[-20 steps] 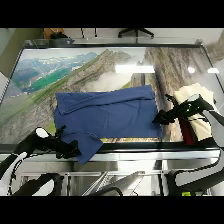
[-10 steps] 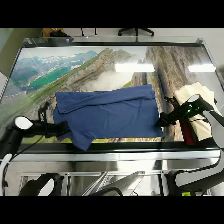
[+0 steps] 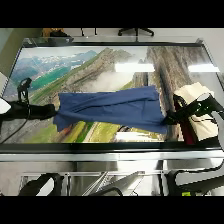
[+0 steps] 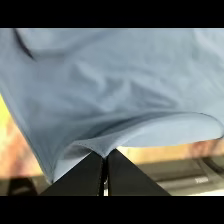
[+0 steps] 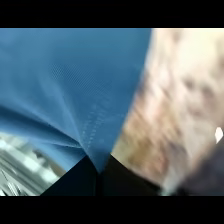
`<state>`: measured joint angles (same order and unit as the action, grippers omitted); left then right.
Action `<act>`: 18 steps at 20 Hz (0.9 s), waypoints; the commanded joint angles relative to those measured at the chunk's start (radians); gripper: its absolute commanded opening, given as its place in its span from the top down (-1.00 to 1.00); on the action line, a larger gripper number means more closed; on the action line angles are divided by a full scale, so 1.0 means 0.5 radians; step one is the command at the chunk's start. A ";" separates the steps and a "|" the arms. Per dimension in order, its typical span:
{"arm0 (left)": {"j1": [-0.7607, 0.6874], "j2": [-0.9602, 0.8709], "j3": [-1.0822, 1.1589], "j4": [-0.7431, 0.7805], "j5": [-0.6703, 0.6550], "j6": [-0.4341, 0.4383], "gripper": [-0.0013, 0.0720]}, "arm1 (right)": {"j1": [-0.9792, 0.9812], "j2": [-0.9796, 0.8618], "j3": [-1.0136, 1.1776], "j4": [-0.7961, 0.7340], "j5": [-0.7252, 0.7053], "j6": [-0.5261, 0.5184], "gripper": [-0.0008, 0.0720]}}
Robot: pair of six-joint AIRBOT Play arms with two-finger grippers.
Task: Fold the shirts.
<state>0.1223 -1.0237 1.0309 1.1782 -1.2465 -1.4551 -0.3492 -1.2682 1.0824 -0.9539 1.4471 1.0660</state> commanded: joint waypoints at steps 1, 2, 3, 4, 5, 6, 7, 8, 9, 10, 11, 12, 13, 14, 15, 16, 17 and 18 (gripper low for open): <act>-0.078 -0.261 0.344 0.053 0.034 0.074 0.93 | 0.049 0.004 0.115 0.375 -0.234 -0.148 0.92; -0.124 -0.377 0.471 0.053 0.040 0.088 0.93 | 0.093 -0.006 0.185 0.452 -0.353 -0.185 0.92; -0.165 -0.502 0.605 0.056 0.045 0.091 0.93 | 0.136 -0.025 0.255 0.475 -0.462 -0.189 0.92; -0.192 -0.616 0.730 0.059 0.055 0.092 0.93 | 0.181 -0.054 0.330 0.473 -0.583 -0.189 0.92; -0.214 -0.736 0.859 0.071 0.069 0.092 0.93 | 0.215 -0.089 0.400 0.473 -0.682 -0.188 0.92; -0.220 -0.839 0.968 0.069 0.079 0.105 0.93 | 0.246 -0.133 0.472 0.477 -0.766 -0.188 0.92; -0.220 -0.938 1.062 0.069 0.085 0.104 0.93 | 0.277 -0.191 0.554 0.481 -0.843 -0.189 0.92; -0.220 -1.041 1.142 0.069 0.081 0.105 0.93 | 0.304 -0.258 0.632 0.481 -0.903 -0.189 0.92; -0.220 -1.131 1.199 0.070 0.051 0.105 0.93 | 0.323 -0.320 0.694 0.481 -0.951 -0.189 0.92; -0.220 -1.226 1.252 0.070 -0.008 0.104 0.93 | 0.343 -0.388 0.755 0.480 -0.983 -0.192 0.92; -0.220 -1.315 1.283 0.071 -0.063 0.105 0.93 | 0.355 -0.449 0.800 0.479 -1.009 -0.204 0.92; -0.220 -1.386 1.292 0.075 -0.092 0.105 0.93 | 0.356 -0.506 0.829 0.481 -1.034 -0.204 0.92; -0.220 -1.458 1.292 0.090 -0.109 0.105 0.93 | 0.356 -0.549 0.834 0.479 -1.051 -0.204 0.90; -0.220 -1.521 1.292 0.127 -0.140 0.104 0.93 | 0.356 -0.587 0.834 0.474 -1.053 -0.204 0.88; -0.222 -1.583 1.292 0.137 -0.195 0.104 0.93 | 0.354 -0.607 0.834 0.449 -1.051 -0.204 0.54; -0.233 -1.633 1.292 0.138 -0.251 0.104 0.93 | 0.352 -0.610 0.835 0.414 -1.051 -0.204 0.17; -0.241 -1.669 1.292 0.146 -0.293 0.104 0.93 | 0.352 -0.600 0.845 0.397 -1.051 -0.204 0.13; -0.242 -1.691 1.292 0.158 -0.311 0.102 0.93 | 0.352 -0.588 0.867 0.371 -1.052 -0.204 0.13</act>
<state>0.0063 -1.8038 1.6676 1.2392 -1.3403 -1.4044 -0.1753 -1.5494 1.4937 -0.7387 0.9398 0.9649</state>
